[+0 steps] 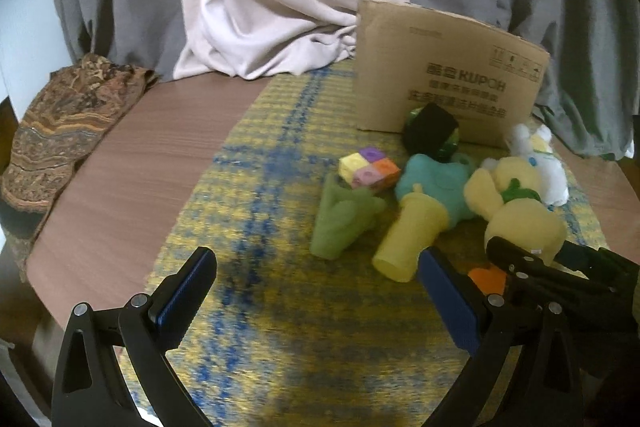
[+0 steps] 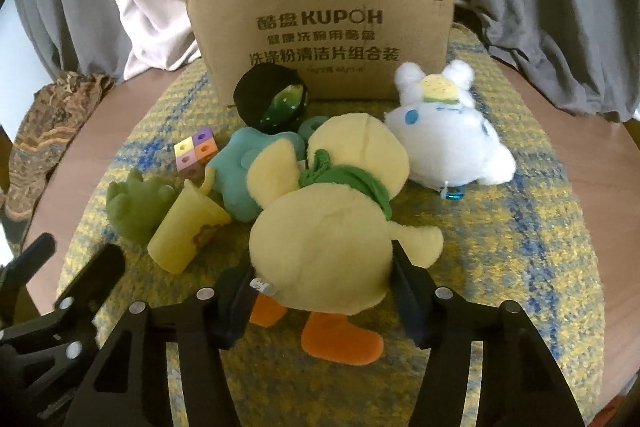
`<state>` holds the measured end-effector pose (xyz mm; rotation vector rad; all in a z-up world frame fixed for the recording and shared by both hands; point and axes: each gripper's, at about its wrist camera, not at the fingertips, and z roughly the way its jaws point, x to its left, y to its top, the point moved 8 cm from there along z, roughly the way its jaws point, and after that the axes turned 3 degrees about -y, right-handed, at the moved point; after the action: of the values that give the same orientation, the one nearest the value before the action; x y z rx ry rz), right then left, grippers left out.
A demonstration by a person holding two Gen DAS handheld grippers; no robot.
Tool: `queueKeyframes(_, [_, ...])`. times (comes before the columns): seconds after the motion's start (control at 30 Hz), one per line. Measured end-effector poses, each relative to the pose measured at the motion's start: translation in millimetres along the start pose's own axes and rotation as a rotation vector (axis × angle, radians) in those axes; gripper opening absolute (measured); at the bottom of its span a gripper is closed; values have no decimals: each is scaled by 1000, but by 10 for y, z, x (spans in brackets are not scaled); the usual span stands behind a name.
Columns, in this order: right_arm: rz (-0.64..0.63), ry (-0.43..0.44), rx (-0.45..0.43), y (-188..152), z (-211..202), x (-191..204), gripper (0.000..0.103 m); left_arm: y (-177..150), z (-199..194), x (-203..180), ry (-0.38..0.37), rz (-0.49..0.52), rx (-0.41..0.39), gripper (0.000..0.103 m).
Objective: Organize objects
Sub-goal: 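Grasp the yellow cylinder cup with the left gripper while the right holds the duck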
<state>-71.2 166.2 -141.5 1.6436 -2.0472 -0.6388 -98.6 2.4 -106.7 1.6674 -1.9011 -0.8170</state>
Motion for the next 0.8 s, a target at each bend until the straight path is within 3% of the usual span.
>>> queueKeyframes(0.57, [79, -32, -58, -114, -404, -459, 57, -26, 239, -478, -58, 92, 37, 103])
queueKeyframes(0.77, [93, -53, -67, -98, -439, -549, 57, -7, 363, -577, -62, 108, 43, 94])
queueKeyframes(0.8, [96, -56, -68, -98, -446, -556, 57, -1, 382, -591, -67, 113, 44, 87])
